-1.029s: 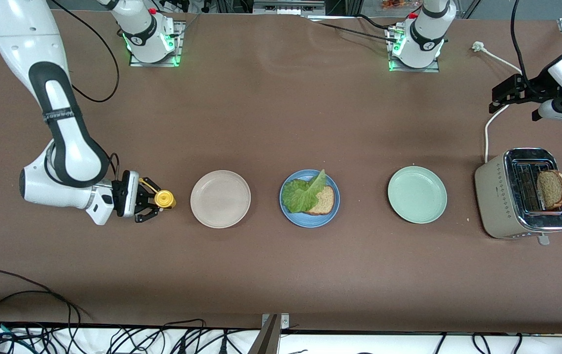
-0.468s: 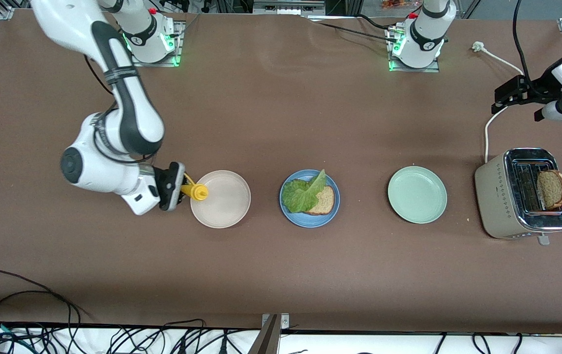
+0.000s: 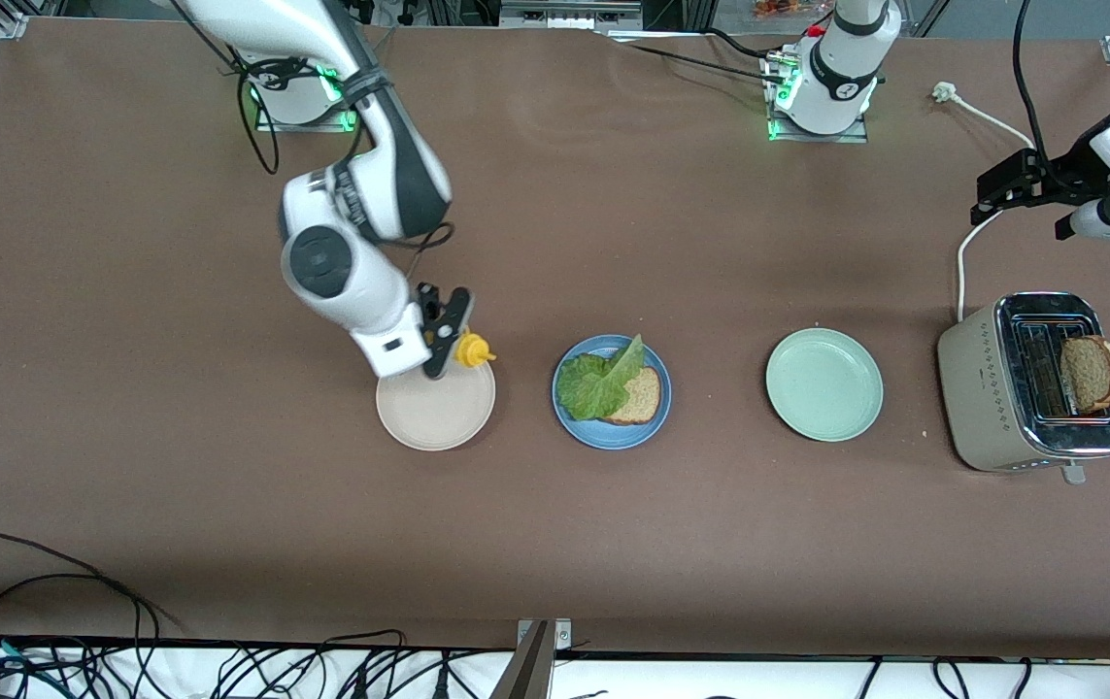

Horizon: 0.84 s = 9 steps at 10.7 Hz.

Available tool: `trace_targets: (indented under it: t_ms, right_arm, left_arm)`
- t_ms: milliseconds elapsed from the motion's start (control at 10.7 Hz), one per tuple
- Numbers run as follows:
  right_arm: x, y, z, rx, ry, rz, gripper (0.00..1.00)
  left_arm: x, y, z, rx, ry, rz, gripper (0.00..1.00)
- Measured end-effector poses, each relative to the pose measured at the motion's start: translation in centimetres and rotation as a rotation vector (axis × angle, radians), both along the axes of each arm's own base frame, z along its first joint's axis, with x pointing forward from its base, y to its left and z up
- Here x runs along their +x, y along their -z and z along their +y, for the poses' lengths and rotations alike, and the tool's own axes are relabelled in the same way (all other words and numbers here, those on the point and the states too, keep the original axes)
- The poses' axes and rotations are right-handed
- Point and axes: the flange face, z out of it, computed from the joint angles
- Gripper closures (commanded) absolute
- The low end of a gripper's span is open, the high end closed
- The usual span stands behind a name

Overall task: Make sandwich in blue plate with both arms
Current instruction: 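Carry the mustard bottle over the blue plate with the right gripper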

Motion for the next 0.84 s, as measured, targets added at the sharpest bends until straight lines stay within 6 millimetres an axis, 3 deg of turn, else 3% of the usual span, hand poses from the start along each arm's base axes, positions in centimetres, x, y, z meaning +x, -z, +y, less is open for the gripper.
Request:
trace_targets:
  t_ms: [374, 655, 842]
  right_arm:
    - [-5.9, -2.2, 9.9, -0.256, 0.022, -0.033, 1.00]
    - [-8.5, 1.2, 14.7, -0.434, 0.019, -0.112, 1.00]
    - [-8.8, 3.9, 16.0, -0.522, -0.023, -0.164, 1.00]
  left_arm:
    - [0.0, 0.1, 0.2, 0.000, -0.003, 0.002, 0.00]
    - [0.0, 0.1, 0.2, 0.000, -0.003, 0.006, 0.00]
    - [0.0, 0.1, 0.2, 0.000, -0.003, 0.008, 0.00]
